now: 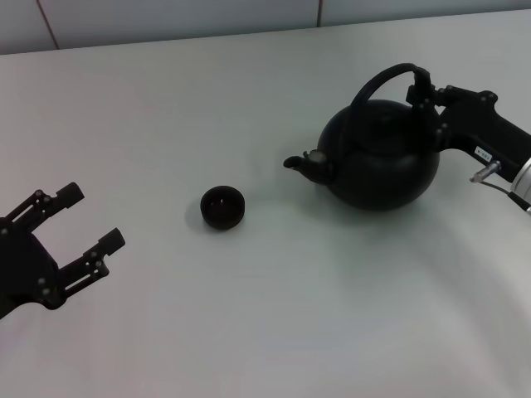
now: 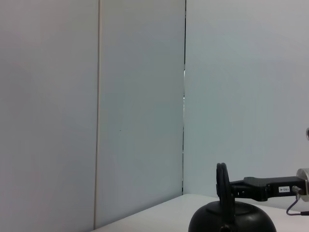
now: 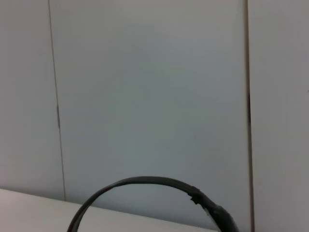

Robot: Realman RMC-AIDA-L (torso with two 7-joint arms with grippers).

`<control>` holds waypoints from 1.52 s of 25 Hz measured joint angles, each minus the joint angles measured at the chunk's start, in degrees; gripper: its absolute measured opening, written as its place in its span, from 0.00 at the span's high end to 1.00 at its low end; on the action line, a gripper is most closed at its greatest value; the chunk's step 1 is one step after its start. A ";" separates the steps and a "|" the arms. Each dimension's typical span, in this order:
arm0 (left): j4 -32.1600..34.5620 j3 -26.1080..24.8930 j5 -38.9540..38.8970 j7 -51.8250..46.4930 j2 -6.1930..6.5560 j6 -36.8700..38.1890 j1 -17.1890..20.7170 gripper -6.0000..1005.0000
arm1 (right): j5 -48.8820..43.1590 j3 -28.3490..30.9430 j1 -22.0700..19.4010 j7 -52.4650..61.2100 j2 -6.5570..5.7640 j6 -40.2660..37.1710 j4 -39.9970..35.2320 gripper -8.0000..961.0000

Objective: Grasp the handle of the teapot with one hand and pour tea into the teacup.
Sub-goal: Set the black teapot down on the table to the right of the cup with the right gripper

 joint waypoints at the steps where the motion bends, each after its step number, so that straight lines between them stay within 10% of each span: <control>1: 0.00 0.00 0.00 0.01 0.00 0.00 0.00 0.21 | 0.00 0.00 0.15 -0.23 -0.01 0.19 0.30 0.88; 22: -0.21 0.00 -0.54 -0.02 -0.09 0.35 -0.04 0.21 | 0.02 1.97 0.41 -2.47 0.00 3.02 1.85 0.80; 34: -0.18 0.00 -0.71 -0.02 -0.09 0.70 0.02 0.21 | 0.03 1.81 -0.55 -2.47 0.00 0.89 1.81 0.37; 38: -0.23 0.02 -0.72 0.23 -0.09 0.71 0.01 0.21 | -0.19 1.77 -3.55 -3.10 -0.01 -3.81 1.34 0.37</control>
